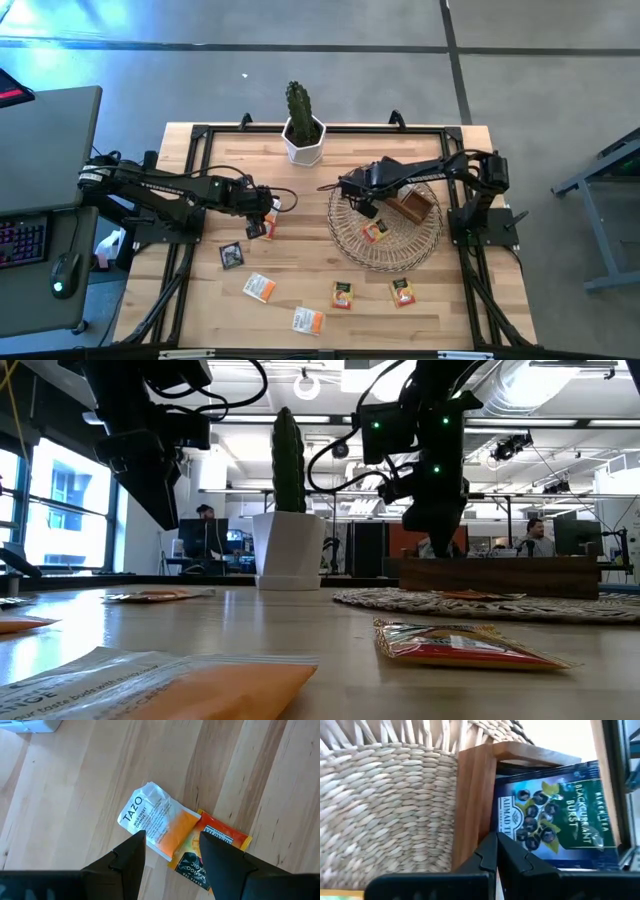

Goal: Pick & Place Tea
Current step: Put the purple tea bag into the left section of the wooden organizer

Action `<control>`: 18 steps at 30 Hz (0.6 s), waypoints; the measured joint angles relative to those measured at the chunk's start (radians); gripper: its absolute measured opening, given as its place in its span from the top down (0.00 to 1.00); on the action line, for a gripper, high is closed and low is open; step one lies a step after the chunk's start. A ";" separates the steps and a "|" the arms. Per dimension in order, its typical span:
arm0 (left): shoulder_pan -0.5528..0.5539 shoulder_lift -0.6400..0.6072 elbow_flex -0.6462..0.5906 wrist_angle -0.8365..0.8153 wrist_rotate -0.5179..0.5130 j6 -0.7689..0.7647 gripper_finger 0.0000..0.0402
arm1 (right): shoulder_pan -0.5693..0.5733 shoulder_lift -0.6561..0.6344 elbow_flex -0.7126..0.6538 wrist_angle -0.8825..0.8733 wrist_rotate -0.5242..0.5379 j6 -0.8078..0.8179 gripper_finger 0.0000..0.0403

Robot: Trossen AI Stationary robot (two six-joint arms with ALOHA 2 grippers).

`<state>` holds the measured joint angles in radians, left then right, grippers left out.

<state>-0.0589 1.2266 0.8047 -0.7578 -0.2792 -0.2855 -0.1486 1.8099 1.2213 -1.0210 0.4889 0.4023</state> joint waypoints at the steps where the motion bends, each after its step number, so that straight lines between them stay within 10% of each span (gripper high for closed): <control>1: 0.000 0.000 0.000 0.000 0.002 0.000 0.55 | 0.000 0.000 0.000 0.000 0.021 -0.001 1.00; 18: 0.000 0.000 0.000 -0.004 0.048 -0.007 0.55 | -0.005 -0.060 0.001 -0.004 0.022 -0.022 1.00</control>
<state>-0.0589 1.2266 0.8047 -0.7619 -0.2313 -0.2930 -0.1532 1.7502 1.2221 -1.0247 0.5108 0.3805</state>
